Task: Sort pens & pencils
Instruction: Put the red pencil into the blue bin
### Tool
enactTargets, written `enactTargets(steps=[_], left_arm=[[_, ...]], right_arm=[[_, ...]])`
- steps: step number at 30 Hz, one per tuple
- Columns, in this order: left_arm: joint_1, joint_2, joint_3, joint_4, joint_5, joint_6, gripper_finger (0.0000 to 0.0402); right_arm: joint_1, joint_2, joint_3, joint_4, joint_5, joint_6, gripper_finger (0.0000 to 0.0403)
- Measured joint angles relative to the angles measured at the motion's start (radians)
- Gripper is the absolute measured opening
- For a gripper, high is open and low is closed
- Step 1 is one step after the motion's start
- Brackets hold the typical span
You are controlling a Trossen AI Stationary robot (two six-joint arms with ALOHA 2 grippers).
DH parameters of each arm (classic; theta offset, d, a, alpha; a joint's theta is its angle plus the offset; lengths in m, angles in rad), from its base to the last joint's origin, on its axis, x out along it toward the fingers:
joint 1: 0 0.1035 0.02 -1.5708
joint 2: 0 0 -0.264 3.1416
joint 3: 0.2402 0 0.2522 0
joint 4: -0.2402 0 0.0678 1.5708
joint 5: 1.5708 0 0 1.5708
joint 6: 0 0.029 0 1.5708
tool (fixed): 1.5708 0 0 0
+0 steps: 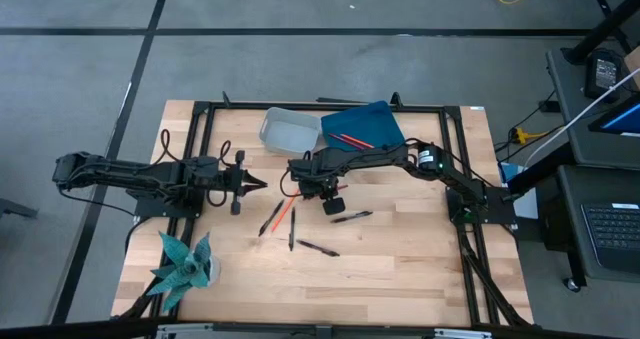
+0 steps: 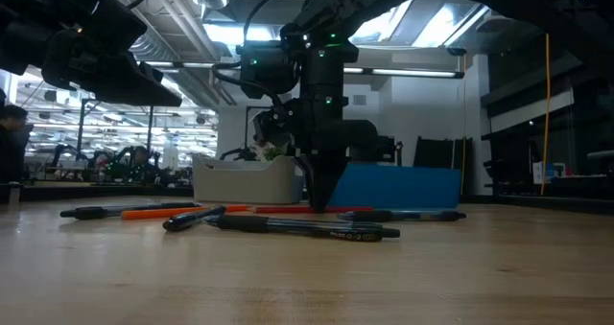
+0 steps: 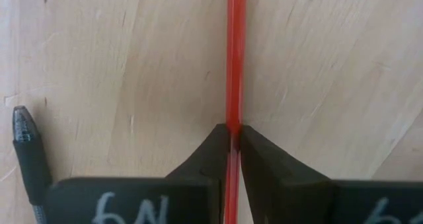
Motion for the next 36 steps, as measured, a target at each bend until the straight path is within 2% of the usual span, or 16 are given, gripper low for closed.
enactTargets(steps=[22, 36], left_arm=[[0.000, 0.000, 0.000, 0.000, 0.000, 0.000, 0.0014], [0.000, 0.000, 0.000, 0.000, 0.000, 0.000, 0.0014]], right_arm=[[0.000, -0.011, 0.001, -0.041, 0.001, 0.001, 0.0039], [-0.009, -0.014, 0.149, -0.169, 0.055, 0.004, 0.0039]])
